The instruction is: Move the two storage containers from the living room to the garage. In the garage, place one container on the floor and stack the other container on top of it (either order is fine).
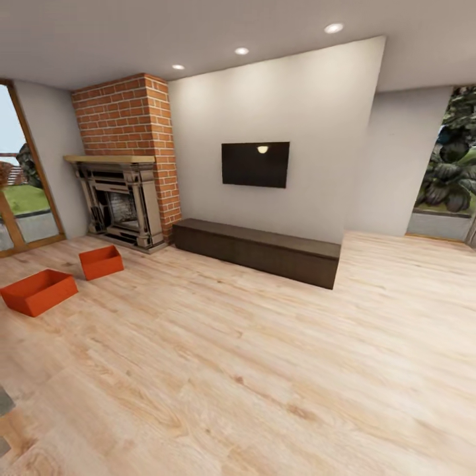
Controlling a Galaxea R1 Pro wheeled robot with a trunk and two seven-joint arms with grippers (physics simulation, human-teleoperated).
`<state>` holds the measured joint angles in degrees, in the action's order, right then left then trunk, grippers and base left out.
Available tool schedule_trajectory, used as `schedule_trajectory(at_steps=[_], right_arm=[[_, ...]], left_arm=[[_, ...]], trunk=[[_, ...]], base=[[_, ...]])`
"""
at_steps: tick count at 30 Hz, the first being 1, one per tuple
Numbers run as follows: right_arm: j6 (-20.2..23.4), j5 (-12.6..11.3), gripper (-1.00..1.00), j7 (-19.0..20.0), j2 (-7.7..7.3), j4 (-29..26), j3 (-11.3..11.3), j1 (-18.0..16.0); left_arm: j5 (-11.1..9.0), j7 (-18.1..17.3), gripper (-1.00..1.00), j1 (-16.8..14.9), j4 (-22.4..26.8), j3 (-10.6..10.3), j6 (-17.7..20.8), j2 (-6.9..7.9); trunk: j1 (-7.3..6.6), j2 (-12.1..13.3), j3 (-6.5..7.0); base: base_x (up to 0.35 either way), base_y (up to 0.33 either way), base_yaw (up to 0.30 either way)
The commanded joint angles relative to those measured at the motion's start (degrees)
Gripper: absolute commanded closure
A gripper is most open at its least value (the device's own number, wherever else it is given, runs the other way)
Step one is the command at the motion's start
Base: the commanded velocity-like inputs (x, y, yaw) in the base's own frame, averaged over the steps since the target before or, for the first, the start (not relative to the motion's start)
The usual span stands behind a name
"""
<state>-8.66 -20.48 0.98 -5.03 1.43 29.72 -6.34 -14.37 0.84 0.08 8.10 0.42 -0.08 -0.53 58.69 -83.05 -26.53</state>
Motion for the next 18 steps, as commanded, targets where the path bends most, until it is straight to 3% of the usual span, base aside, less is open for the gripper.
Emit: schedule_trajectory(at_steps=[1,18], right_arm=[[-0.30,-0.53,-1.00,0.09,0.02,0.15,0.46,-0.06],[-0.30,-0.59,-1.00,0.11,0.02,0.15,0.55,-0.05]], left_arm=[[-0.30,0.09,-1.00,0.01,0.08,0.02,-0.01,-0.01],[-0.38,0.09,-1.00,0.01,0.08,0.02,0.07,0.00]], trunk=[[0.03,-0.02,-0.05],[0.03,-0.02,-0.05]], base=[[0.334,0.000,0.269],[0.334,0.000,0.266]])
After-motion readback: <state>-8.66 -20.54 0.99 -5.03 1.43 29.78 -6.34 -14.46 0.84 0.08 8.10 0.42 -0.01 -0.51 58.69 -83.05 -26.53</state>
